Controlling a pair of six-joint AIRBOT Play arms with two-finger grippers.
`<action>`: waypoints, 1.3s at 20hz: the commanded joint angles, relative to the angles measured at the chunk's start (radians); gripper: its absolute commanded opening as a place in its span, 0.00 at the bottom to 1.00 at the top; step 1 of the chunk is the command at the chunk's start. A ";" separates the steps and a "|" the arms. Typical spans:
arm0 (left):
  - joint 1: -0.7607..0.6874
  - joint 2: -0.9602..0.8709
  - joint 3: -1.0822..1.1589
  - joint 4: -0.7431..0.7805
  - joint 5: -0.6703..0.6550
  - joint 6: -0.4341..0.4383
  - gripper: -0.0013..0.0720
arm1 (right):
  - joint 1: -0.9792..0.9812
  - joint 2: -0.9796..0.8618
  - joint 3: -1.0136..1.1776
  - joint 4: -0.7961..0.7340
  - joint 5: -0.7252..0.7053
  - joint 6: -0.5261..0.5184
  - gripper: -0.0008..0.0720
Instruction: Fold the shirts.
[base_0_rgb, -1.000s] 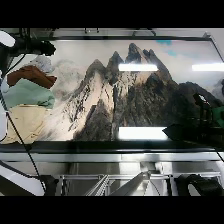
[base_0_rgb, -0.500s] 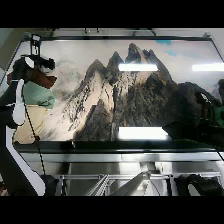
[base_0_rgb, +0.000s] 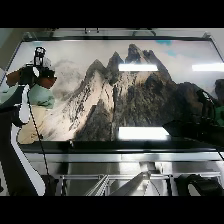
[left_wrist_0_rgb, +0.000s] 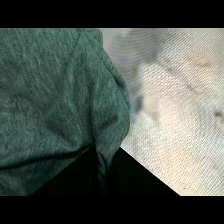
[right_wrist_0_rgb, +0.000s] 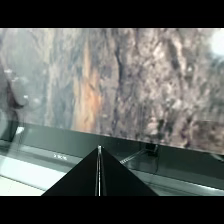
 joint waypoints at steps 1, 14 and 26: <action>-0.044 0.043 0.001 0.012 -0.040 -0.021 0.05 | 0.001 0.001 0.000 0.002 -0.001 0.000 0.04; -0.283 0.715 -0.079 -0.580 -0.373 0.074 0.05 | 0.001 0.001 0.000 -0.001 -0.001 0.000 0.04; -0.289 0.747 -0.447 -0.817 -0.982 -0.156 1.00 | 0.001 -0.032 0.000 0.106 0.005 -0.023 0.57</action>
